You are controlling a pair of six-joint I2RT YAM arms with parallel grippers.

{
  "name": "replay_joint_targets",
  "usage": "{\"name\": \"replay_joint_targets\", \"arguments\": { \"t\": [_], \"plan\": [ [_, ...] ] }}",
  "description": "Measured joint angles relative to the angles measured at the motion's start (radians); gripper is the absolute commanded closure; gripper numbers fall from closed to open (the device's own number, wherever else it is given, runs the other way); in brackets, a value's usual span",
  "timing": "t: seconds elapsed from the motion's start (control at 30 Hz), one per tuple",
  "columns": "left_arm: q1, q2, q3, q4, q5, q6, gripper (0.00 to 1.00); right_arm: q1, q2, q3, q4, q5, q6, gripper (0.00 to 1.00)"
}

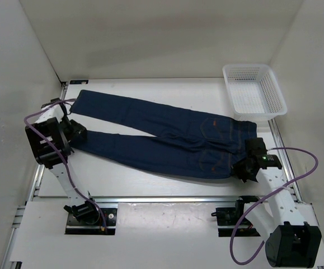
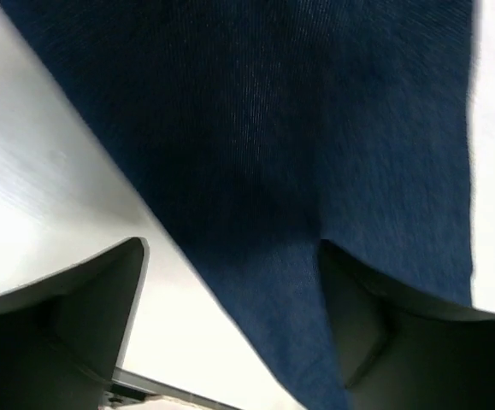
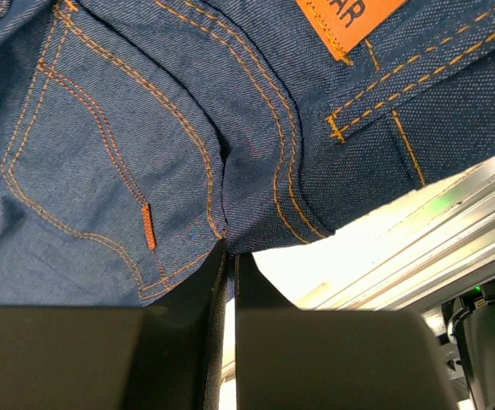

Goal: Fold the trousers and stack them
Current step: Fold the trousers

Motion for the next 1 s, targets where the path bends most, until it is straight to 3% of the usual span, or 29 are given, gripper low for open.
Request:
{"name": "replay_joint_targets", "arguments": {
  "t": [0.1,0.2,0.23,0.3,0.5,0.73,0.77,0.87,0.93,1.0],
  "plan": [
    [-0.003,0.045,0.003,0.013,-0.012,-0.004,0.22,0.000,-0.005,0.002,0.004,-0.002,-0.005,0.99],
    [-0.003,0.051,0.021,0.013,-0.033,-0.009,0.37,0.000,-0.008,0.002,0.005,-0.003,-0.006,0.99],
    [-0.003,0.052,0.027,0.017,-0.042,-0.012,0.58,0.000,-0.008,0.002,0.005,-0.003,-0.007,0.99],
    [-0.003,0.059,0.045,0.018,-0.060,-0.021,0.90,0.000,-0.009,0.002,0.006,-0.003,-0.008,0.99],
    [-0.014,0.087,0.099,-0.020,-0.111,-0.020,0.90,0.000,-0.013,0.005,0.006,-0.011,-0.009,0.99],
    [-0.071,-0.026,0.233,-0.141,-0.234,0.012,0.90,0.000,-0.010,0.021,0.008,-0.018,-0.013,0.99],
    [-0.077,-0.019,0.293,-0.166,-0.238,0.019,0.89,0.000,-0.008,0.021,0.009,-0.023,-0.013,0.99],
    [-0.096,0.079,0.505,-0.230,-0.256,0.041,0.30,0.000,-0.009,0.023,0.018,-0.035,-0.016,0.99],
    [-0.100,0.163,0.604,-0.223,-0.266,0.057,0.00,-0.007,-0.010,0.023,0.015,-0.016,-0.019,0.99],
    [-0.104,0.235,0.631,-0.214,-0.264,0.060,0.00,-0.008,-0.013,0.023,0.012,-0.006,-0.022,0.99]
  ]
}}
